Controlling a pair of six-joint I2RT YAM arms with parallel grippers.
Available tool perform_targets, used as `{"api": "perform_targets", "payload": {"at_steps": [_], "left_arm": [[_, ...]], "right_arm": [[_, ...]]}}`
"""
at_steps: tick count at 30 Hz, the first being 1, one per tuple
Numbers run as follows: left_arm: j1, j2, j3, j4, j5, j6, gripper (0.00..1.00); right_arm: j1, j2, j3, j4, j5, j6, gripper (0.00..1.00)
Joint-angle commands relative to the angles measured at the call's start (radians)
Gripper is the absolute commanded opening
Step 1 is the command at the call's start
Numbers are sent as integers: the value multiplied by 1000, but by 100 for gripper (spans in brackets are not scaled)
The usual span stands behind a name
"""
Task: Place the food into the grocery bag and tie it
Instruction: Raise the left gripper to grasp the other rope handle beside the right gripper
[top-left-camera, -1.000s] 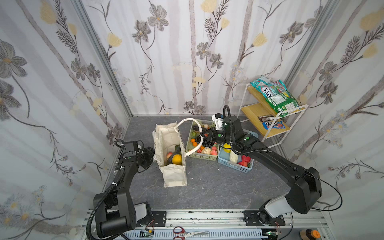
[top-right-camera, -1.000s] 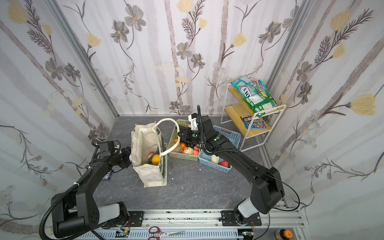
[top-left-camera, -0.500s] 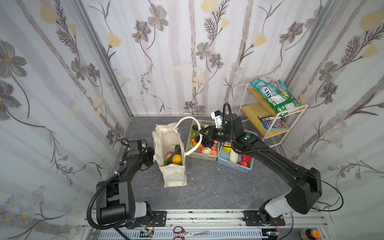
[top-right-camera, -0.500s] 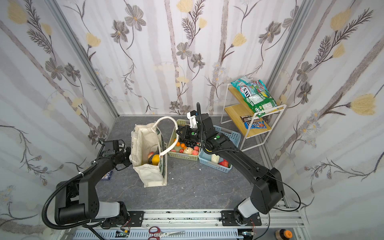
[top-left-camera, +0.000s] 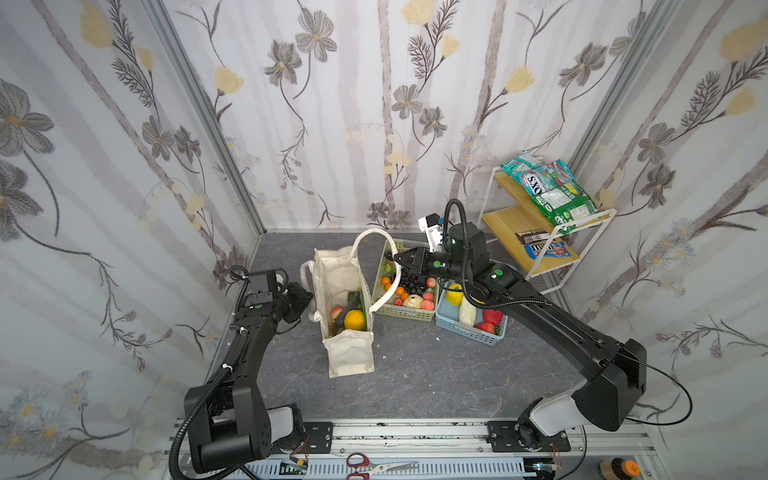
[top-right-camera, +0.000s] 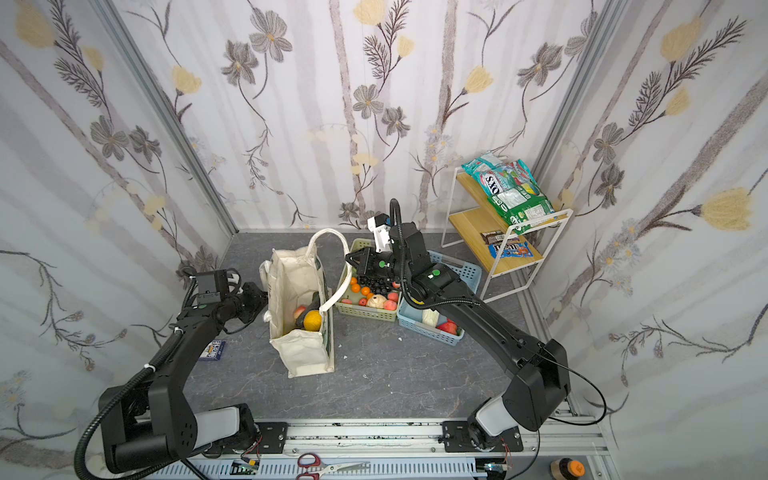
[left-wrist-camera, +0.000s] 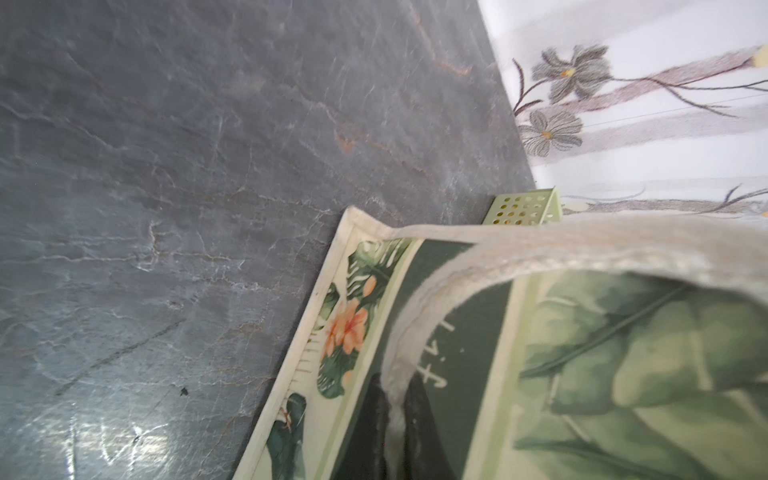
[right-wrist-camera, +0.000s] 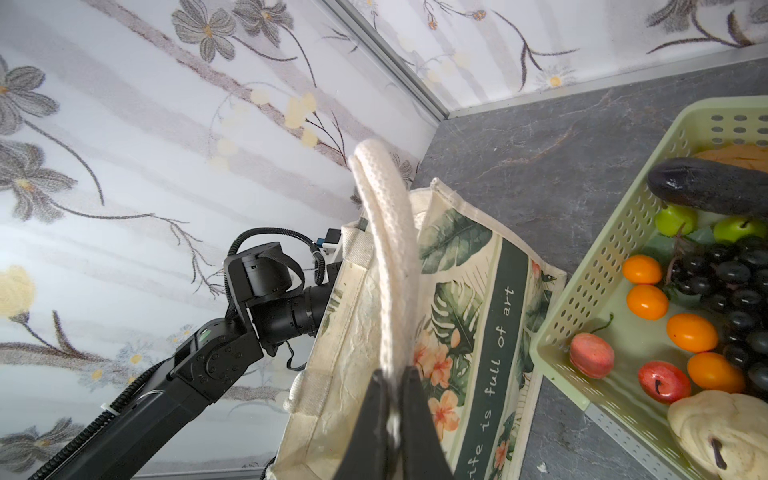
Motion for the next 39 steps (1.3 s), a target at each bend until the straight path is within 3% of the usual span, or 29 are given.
{"api": "perform_targets", "payload": {"at_steps": [1,12,23,31,39], "left_arm": [[2,-32,57,-90,-38,32,0],[2,-107,186,-196,-78,37,0],[-6,-149,337,-243,-21,10,0],[-61,-151,480,-293,66,1,0],[-133,-159,543,-283,68,-38,0]], "right_arm": [[12,0,21,31,0,-28,4],[44,-4,60,29,28,-85,5],[110,30,159,13,38,-194,5],[141,126,250,14,-26,-234,5],[213,237,357,-75,-94,-295,5]]}}
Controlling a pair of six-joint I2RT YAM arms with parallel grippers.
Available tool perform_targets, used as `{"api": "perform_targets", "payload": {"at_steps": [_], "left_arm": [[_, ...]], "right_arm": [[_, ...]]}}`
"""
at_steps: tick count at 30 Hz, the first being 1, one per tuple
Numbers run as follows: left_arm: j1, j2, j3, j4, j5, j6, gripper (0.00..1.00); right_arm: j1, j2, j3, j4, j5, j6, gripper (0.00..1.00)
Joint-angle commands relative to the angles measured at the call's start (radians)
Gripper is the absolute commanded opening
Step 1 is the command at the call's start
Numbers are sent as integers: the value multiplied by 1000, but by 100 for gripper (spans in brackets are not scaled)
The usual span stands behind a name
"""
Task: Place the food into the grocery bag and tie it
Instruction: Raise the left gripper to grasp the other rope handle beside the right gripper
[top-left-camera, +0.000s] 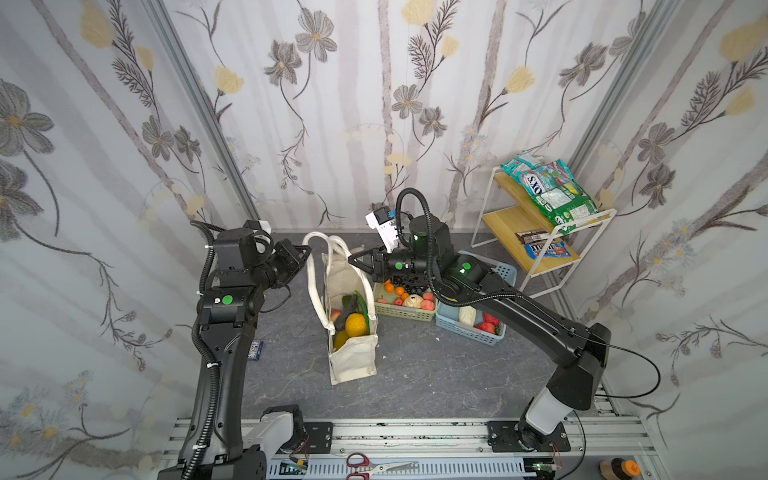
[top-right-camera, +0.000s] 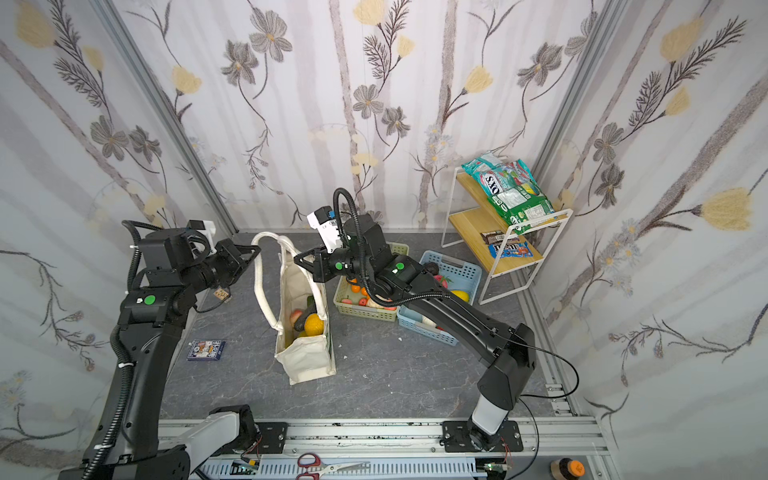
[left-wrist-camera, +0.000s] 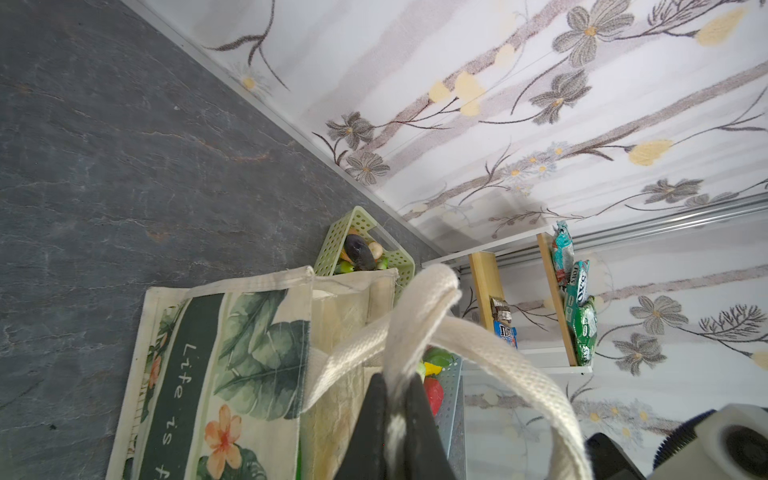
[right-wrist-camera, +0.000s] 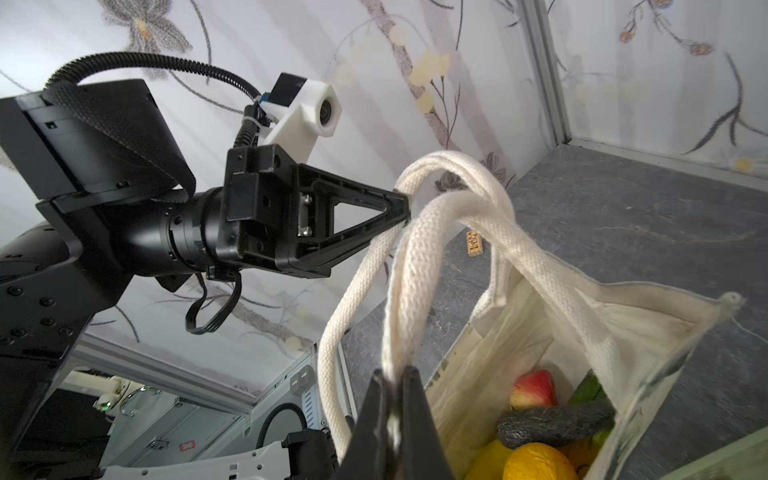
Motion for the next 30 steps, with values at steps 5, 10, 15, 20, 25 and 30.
{"api": "perform_targets", "payload": {"at_steps": [5,10,15,20,25,30], "left_arm": [[-37,-4,57,27,13,-36,0],[-92,18,112,35,35,-31,0],[-164,59,139,0,53,16,0],[-203,85,135,-48,25,46,0],[-223,97,114,-22,15,13,11],[-233,109,138,-108,-40,57,35]], "right_arm": [[32,51,17,-75,-64,-61,5],[42,77,22,-83,-73,-65,5],[42,100,40,-50,-91,-53,5],[42,125,75,-18,-121,-50,4],[41,135,79,65,-163,-9,4],[38,124,4,228,-173,35,4]]}}
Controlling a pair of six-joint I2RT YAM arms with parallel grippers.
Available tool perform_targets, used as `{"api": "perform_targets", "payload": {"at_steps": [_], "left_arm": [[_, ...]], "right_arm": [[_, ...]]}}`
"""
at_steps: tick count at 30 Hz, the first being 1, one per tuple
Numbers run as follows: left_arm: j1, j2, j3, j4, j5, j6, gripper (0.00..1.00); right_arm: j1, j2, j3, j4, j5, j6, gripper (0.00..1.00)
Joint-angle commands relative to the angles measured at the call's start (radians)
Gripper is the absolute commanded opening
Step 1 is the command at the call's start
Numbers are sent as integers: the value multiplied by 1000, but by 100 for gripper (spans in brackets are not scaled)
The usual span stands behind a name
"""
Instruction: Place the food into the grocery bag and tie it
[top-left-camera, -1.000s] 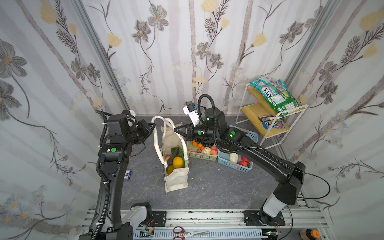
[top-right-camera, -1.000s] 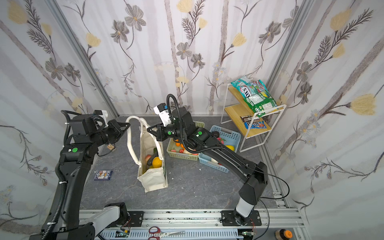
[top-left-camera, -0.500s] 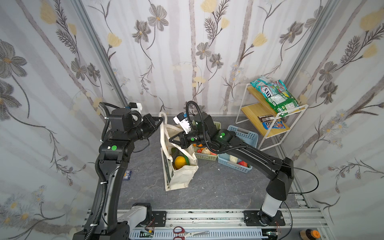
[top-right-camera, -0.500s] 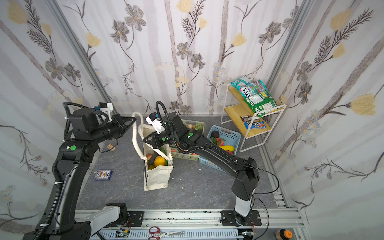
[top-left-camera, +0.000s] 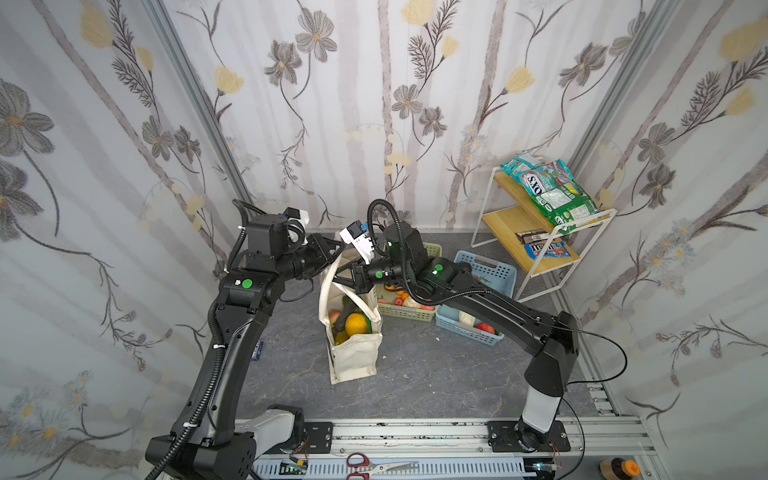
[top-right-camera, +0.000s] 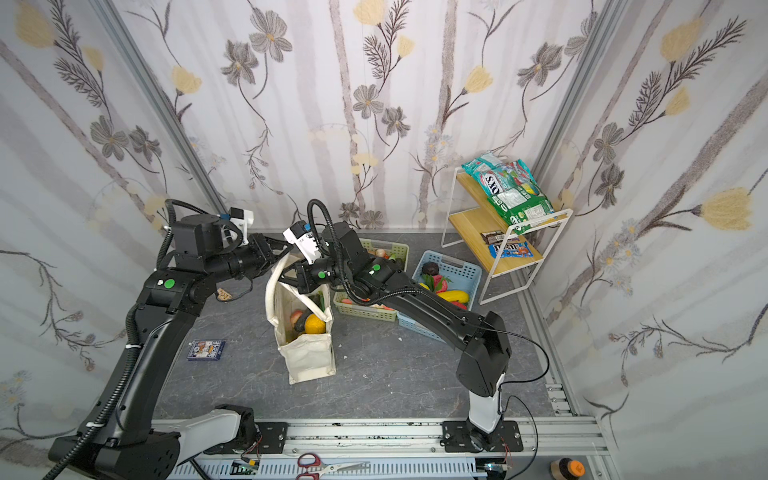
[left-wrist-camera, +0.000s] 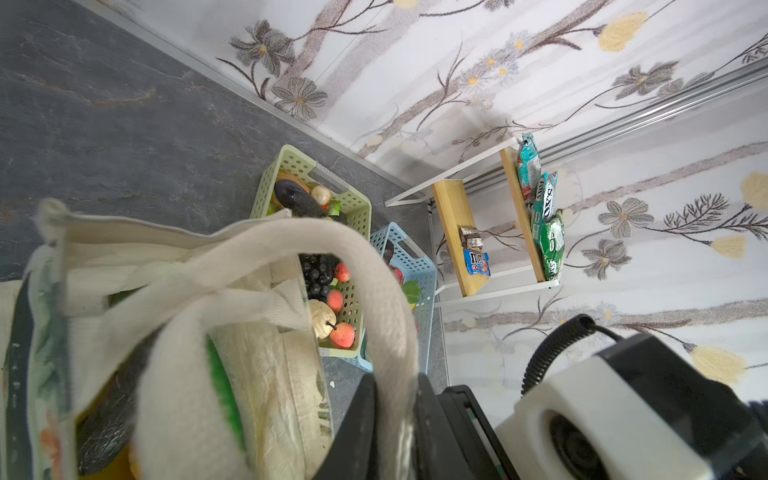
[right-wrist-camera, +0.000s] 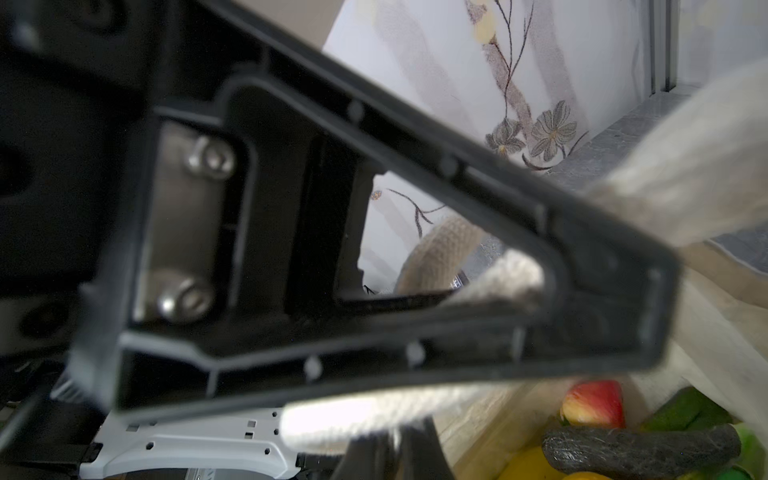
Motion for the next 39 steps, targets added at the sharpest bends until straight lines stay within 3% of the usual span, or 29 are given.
{"api": "perform_targets", "payload": {"at_steps": [1,3,6,10,17,25,30,34,39], "left_arm": [[-2,9,26,-93,-65,53,41],[-2,12,37,-145,-104,83,50],[-1,11,42,-173,-140,94,54],[-2,14,110,-244,-247,130,68],[-2,66,248,-437,-343,204,70],[-1,86,223,-506,-499,200,70],[0,74,195,-463,-514,185,75],[12,-5,109,-304,-432,161,87],[21,20,121,-237,-307,135,77]], "right_arm": [[-4,-4,-32,187,-34,52,4],[-6,2,-40,225,-35,66,4],[-9,27,-37,232,-38,70,4],[-9,60,-37,231,-50,68,4],[-5,70,-43,249,-46,72,3],[-5,75,-40,272,-47,85,3],[-6,73,-39,264,-49,82,3],[-6,82,-31,262,-52,83,3],[-6,102,-13,244,-69,84,3]]}}
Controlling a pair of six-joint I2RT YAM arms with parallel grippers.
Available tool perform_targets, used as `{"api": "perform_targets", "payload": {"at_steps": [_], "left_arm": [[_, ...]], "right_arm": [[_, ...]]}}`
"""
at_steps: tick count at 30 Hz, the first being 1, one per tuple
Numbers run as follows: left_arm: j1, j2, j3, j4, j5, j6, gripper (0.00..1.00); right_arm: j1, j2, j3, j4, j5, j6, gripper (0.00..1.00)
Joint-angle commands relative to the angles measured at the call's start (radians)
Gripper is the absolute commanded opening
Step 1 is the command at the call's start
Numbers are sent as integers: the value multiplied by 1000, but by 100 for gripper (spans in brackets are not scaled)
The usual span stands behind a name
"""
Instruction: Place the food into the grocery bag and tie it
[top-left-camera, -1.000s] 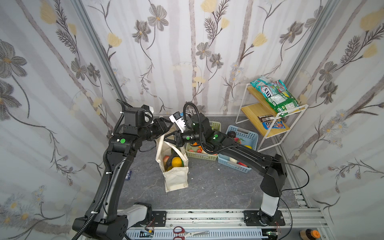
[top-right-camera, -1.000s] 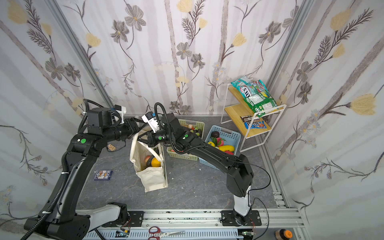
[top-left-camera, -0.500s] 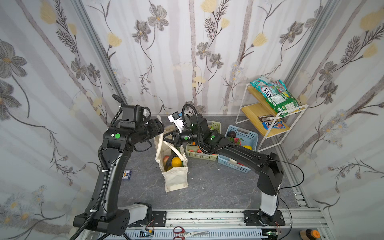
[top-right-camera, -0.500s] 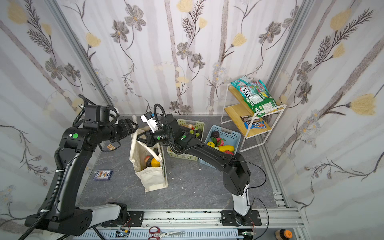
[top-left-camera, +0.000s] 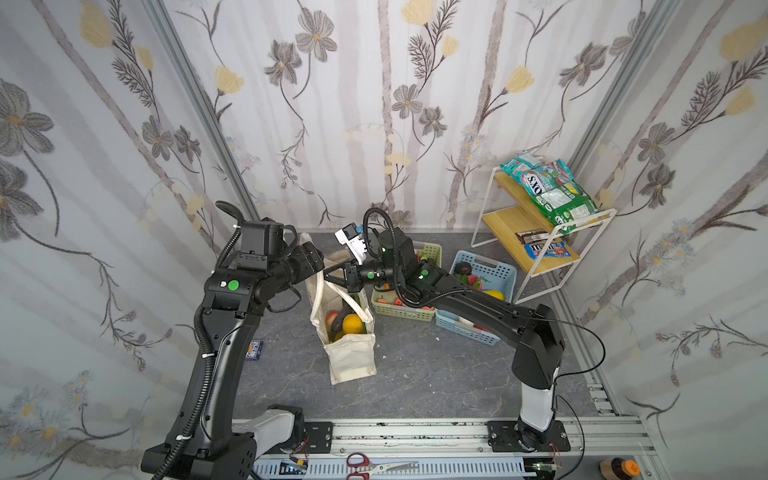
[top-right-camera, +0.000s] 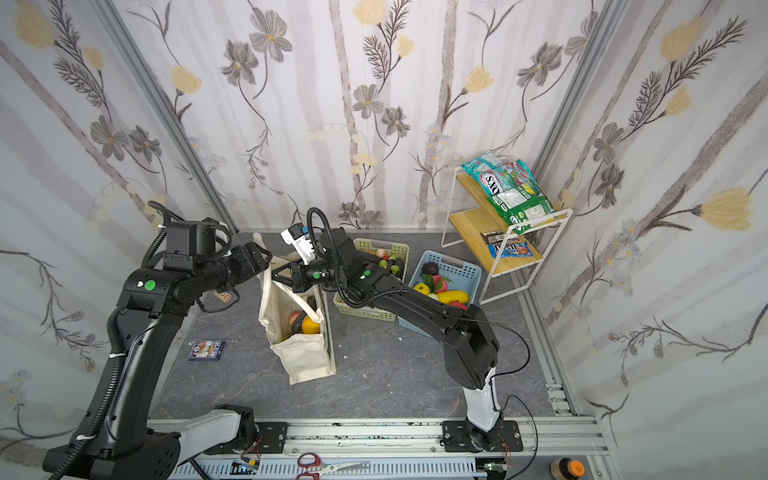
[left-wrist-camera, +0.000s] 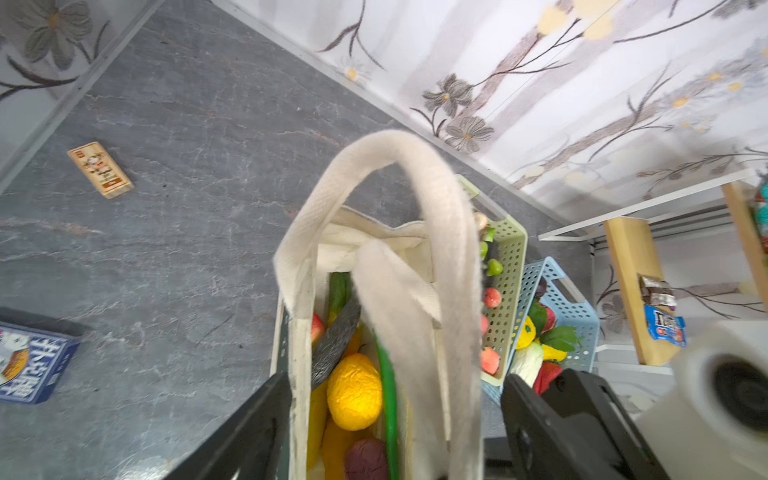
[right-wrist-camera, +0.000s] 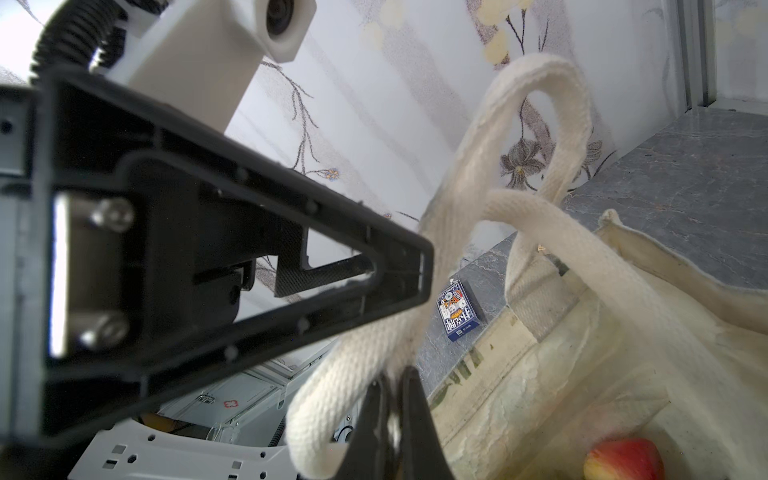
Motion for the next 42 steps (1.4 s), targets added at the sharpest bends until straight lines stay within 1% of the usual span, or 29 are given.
{"api": "perform_targets", "payload": {"at_steps": [1,3,4,8,11,14,17,18,21,23,25,29,32,39,42], "left_arm": [[4,19,7,96,113,-27,77],[4,25,20,97,124,-32,77],[4,26,34,82,107,-29,79],[8,35,122,-55,-26,7,85],[19,35,164,-142,-65,19,86],[26,29,174,-208,-101,16,86],[36,-4,143,-221,-164,-20,82],[44,-14,126,-210,-167,-31,81],[70,-39,70,-164,-147,-68,76],[80,-44,46,-142,-136,-87,71],[97,-43,19,-113,-96,-100,68],[124,-50,-53,-11,-14,-159,68],[129,-58,-75,47,16,-201,70],[131,-70,-78,83,34,-223,70],[131,-54,-90,84,60,-222,66]], "right_arm": [[0,12,13,25,-30,7,3],[0,8,13,23,-24,6,3],[1,7,13,23,-21,6,3],[-1,7,13,31,-23,9,3],[-1,7,13,28,-21,9,3],[-1,6,13,29,-22,10,2],[-1,7,16,30,-23,11,2],[-2,7,16,30,-23,10,2],[-3,7,19,27,-24,11,2],[-3,6,20,21,-25,10,3],[-3,5,21,17,-28,7,2],[-3,2,19,7,-29,0,2],[-3,2,19,1,-29,-5,2],[-3,7,22,-1,-35,-3,3],[-2,10,30,3,-49,-1,2]]}}
